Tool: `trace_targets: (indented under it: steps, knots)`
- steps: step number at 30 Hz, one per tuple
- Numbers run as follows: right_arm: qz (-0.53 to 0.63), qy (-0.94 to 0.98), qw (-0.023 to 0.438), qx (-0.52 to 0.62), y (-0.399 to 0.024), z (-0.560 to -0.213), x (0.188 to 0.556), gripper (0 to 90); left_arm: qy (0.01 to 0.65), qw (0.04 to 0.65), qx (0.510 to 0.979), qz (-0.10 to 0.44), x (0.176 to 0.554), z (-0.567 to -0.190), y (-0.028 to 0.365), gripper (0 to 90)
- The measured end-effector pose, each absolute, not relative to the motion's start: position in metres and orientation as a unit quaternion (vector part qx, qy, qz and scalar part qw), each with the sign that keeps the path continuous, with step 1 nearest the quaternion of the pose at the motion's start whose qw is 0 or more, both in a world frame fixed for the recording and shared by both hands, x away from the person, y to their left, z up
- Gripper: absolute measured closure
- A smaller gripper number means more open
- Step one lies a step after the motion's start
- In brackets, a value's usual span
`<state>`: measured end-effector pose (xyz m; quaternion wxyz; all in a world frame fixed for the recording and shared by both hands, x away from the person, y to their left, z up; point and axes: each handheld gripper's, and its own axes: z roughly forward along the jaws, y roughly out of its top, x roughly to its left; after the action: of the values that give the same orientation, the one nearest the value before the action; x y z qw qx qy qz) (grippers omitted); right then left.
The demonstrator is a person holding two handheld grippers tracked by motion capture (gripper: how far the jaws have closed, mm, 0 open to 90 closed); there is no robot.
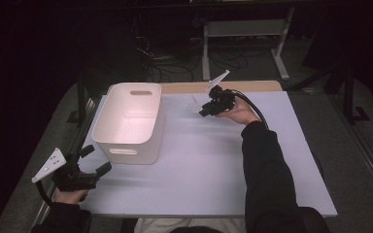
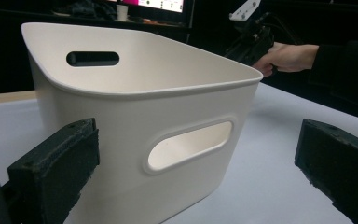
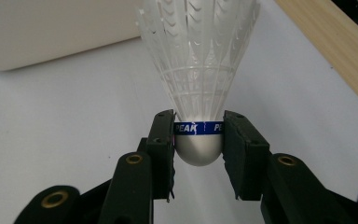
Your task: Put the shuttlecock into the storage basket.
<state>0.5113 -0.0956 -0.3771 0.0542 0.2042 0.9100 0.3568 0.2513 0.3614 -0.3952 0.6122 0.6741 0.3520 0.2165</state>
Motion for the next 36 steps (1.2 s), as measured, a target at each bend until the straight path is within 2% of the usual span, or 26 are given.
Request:
trace_targets:
  steps: [12, 36]
  knots:
    - [0.377, 0.901, 0.059, 0.208, -0.1, -0.356, 0.5, 64.2, 0.351, 0.613, 0.674, 0.214, 0.252, -0.395, 0.36, 0.0]
    - [0.401, 0.894, 0.049, 0.196, -0.08, -0.32, 0.48, 64.2, 0.35, 0.616, 0.675, 0.209, 0.255, -0.396, 0.36, 0.0]
